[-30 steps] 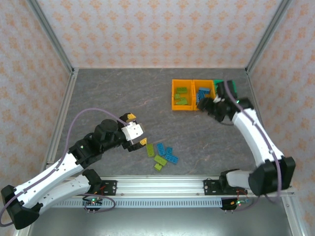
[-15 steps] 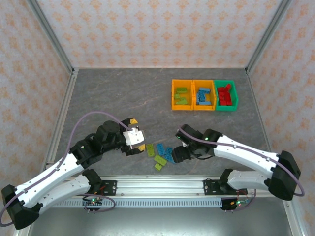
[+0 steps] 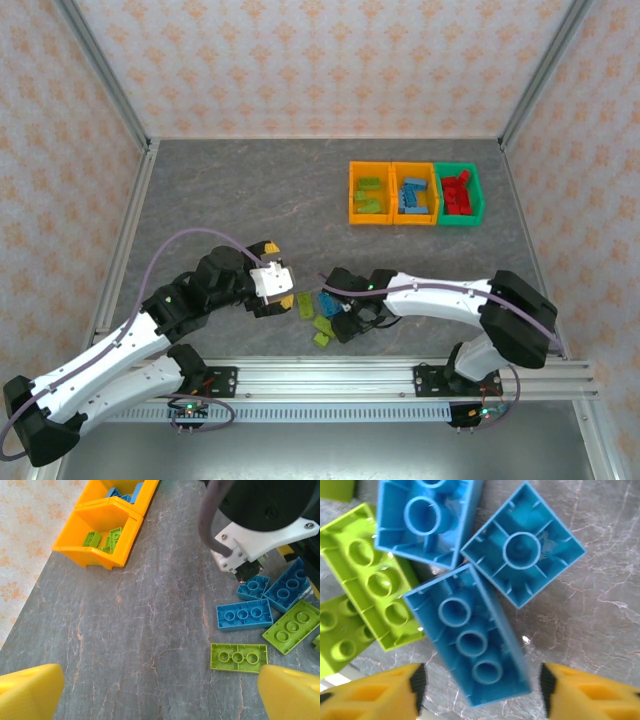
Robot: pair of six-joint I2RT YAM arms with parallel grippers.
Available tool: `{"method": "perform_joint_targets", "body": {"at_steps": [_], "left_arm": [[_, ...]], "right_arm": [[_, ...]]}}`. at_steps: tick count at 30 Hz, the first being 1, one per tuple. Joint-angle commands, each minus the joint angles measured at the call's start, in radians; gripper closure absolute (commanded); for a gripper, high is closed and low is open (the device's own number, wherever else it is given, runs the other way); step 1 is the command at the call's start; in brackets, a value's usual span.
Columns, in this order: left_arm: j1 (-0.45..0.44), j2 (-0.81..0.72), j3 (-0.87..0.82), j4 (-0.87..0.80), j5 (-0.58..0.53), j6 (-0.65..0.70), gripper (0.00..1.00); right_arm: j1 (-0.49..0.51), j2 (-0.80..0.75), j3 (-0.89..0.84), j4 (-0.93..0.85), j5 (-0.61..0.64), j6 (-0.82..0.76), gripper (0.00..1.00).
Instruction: Sort the legos into containers by color
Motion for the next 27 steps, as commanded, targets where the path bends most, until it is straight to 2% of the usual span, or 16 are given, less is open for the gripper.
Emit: {"method": "perform_joint_targets", "body": {"at_steps": [1,3,4,8,12,19,24,27], "left_arm": [[0.007,-0.009,-0.016,-0.007,-0.001,0.018,0.00],[0.007,-0.010,-0.017,-0.006,-0.004,0.018,0.00],[0.007,-0.010,-0.017,-0.006,-0.006,0.018,0.00],[0.007,-0.011,-0.019,-0.005,-0.006,0.018,0.00],[0.005,-0.010,-0.021,-0.004,-0.005,0.018,0.00],[0.005,-0.013,-0.024,0.005,-0.001,0.015,0.00],[0.005,-0.016,-0.022,0.005,-0.006,0.013,0.00],[0.005,-0.022,-0.022,0.006,-0.013,0.015,0.00]], "right_arm": [[0.002,0.036,0.032,0.005,0.093,0.018,0.50],[0.001,0.047,0.034,-0.006,0.114,0.024,0.62],[0.001,0.048,0.032,-0.011,0.120,0.026,0.64],[0.002,0.048,0.027,-0.022,0.108,0.028,0.65],[0.002,0.021,0.018,-0.020,0.099,0.053,0.72],[-0.017,-0.176,-0.013,-0.042,0.206,0.165,0.74],[-0.183,-0.366,0.006,-0.047,0.286,0.190,0.75],[-0.370,-0.412,0.045,0.003,0.283,0.149,0.75]]}}
